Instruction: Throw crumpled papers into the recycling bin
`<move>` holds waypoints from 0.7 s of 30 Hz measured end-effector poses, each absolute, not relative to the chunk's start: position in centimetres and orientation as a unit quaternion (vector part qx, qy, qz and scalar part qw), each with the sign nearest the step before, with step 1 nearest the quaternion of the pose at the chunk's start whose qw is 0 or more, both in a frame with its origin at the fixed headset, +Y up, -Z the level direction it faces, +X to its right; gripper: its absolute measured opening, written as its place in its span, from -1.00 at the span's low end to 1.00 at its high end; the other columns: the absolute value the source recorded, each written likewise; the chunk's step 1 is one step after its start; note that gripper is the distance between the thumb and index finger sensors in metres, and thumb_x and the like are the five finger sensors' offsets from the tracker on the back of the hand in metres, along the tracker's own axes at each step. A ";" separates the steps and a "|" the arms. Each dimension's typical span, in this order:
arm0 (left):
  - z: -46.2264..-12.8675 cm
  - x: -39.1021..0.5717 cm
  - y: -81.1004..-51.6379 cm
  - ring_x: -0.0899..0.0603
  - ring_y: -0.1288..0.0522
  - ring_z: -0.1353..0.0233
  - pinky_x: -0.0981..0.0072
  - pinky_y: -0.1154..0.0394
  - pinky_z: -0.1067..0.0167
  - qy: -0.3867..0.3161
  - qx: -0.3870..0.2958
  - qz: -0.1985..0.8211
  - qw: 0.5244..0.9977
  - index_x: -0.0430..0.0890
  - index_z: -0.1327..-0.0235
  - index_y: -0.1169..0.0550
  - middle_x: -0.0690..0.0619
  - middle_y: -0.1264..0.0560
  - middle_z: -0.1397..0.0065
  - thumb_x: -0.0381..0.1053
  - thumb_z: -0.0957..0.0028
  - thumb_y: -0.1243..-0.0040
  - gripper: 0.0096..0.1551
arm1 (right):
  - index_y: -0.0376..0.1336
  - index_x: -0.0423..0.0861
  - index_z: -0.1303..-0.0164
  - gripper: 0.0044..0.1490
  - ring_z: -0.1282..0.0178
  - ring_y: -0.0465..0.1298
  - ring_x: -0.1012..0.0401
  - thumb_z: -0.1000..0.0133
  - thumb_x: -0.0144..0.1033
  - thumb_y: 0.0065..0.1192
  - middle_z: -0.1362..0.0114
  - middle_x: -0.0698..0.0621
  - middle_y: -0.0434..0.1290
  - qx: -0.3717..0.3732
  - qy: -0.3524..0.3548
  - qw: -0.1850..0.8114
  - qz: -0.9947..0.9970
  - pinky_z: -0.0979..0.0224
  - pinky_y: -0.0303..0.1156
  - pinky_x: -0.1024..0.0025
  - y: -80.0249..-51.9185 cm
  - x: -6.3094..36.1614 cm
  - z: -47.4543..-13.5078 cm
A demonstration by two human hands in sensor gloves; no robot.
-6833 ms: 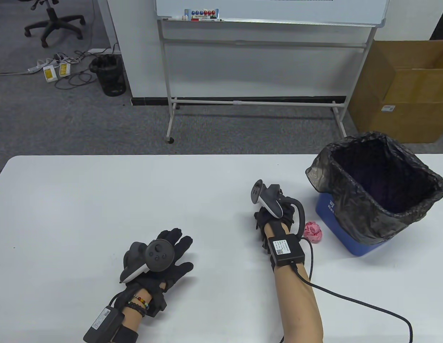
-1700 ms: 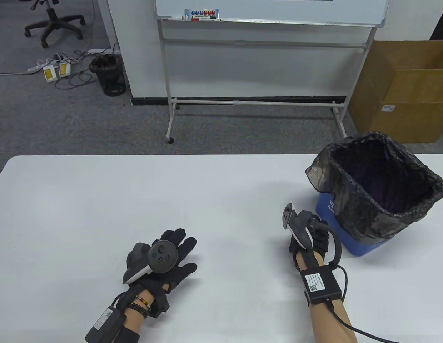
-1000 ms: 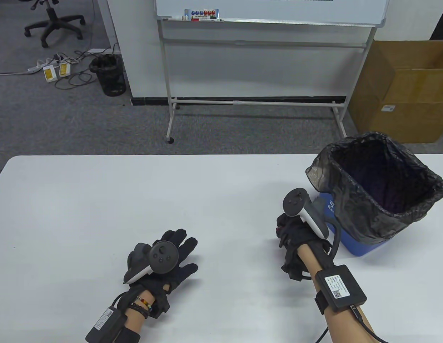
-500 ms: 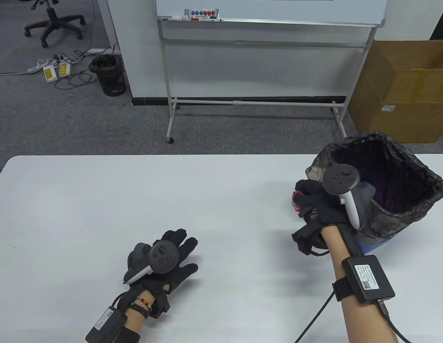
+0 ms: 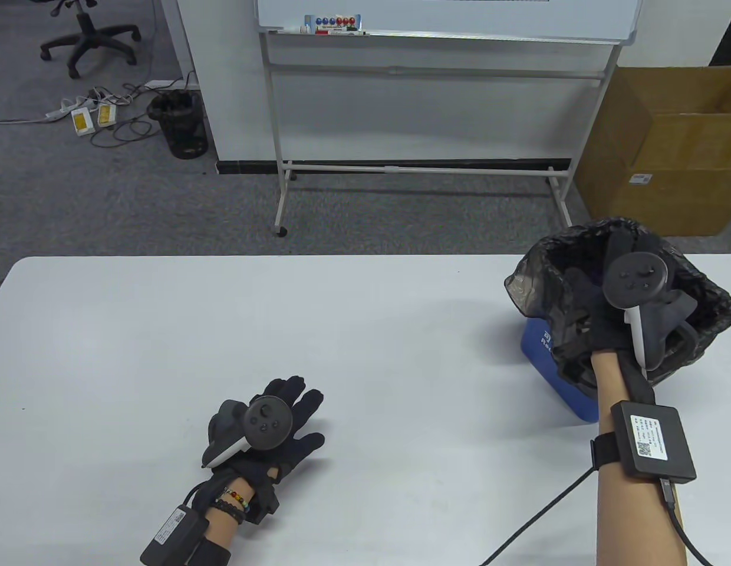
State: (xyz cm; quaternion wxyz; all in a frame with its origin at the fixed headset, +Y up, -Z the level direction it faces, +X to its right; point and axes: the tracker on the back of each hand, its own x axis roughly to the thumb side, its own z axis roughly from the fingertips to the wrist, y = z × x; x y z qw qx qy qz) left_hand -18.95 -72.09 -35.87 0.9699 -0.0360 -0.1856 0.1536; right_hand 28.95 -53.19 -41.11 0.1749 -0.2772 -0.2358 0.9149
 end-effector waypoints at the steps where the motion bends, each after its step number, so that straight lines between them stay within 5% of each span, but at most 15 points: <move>1: -35.9 -18.9 -72.1 -0.43 -0.01 -0.71 -0.45 -0.06 -0.48 -0.186 -0.035 0.154 0.970 0.05 -0.59 -0.26 -0.17 -0.05 -0.78 0.28 0.01 -0.23 -0.11 | 0.02 0.26 -0.59 0.12 -0.80 0.05 -0.07 0.21 0.22 0.41 -0.77 0.09 0.01 -0.273 -0.233 0.167 0.918 -0.66 0.12 -0.13 -53.3 28.7 -41.1; 12: -35.9 -19.0 -72.1 -0.42 -0.01 -0.71 -0.45 -0.06 -0.48 -0.186 -0.026 0.162 0.969 0.03 -0.60 -0.23 -0.17 -0.05 -0.77 0.28 0.01 -0.23 -0.09 | 0.00 0.26 -0.61 0.13 -0.81 0.00 -0.02 0.18 0.28 0.35 -0.79 0.07 -0.01 -0.122 -0.170 0.138 0.968 -0.67 0.07 -0.12 -53.6 19.7 -40.4; 21: -35.8 -18.3 -72.4 -0.42 0.00 -0.71 -0.45 -0.05 -0.49 -0.196 -0.032 0.162 0.967 0.04 -0.60 -0.22 -0.17 -0.03 -0.78 0.28 0.00 -0.22 -0.09 | -0.05 0.27 -0.62 0.15 -0.81 -0.01 -0.05 0.18 0.30 0.33 -0.79 0.06 -0.04 -0.019 -0.093 0.120 0.988 -0.67 0.07 -0.12 -58.5 11.8 -38.9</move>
